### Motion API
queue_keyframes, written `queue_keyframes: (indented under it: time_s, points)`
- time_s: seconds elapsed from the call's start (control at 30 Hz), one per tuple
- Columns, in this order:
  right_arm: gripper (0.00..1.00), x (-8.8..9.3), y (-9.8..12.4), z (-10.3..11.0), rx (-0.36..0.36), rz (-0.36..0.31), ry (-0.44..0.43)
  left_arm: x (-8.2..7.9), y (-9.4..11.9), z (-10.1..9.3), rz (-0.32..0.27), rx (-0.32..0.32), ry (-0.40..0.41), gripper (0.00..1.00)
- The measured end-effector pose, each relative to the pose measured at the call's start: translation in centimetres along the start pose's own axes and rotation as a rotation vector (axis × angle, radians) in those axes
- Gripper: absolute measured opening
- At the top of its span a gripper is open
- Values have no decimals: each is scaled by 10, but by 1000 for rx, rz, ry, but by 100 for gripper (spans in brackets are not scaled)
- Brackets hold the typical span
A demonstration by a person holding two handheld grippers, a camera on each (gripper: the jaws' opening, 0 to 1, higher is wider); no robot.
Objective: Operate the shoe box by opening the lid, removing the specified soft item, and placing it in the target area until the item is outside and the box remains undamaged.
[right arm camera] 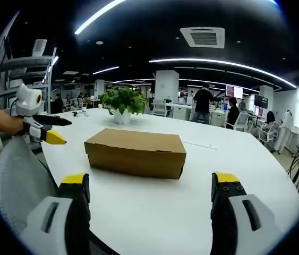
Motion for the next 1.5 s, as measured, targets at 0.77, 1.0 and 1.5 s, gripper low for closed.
queue_keyframes:
  time_s: [0.77, 1.0, 1.5]
  points:
    - [90, 1, 0, 0, -2, 0, 1, 0, 0, -1, 5, -2, 1, 95]
    - [90, 1, 0, 0, -2, 3, 0, 0, 0, -1, 5, -3, 2, 94]
    - [90, -3, 5, -5, 15, 22, -27, 0, 0, -3, 50, 7, -33, 95]
Point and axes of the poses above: the point that each gripper's makers call its tool centre point, and the gripper's own axes: y roughly backward along the fingers, z roughly to its left, x roughly out of its underside, the point moved 9 cm from there along y, roughly backward along the fingers, and after that the axes turned 4 degrees about z, right-handed, at the moved point
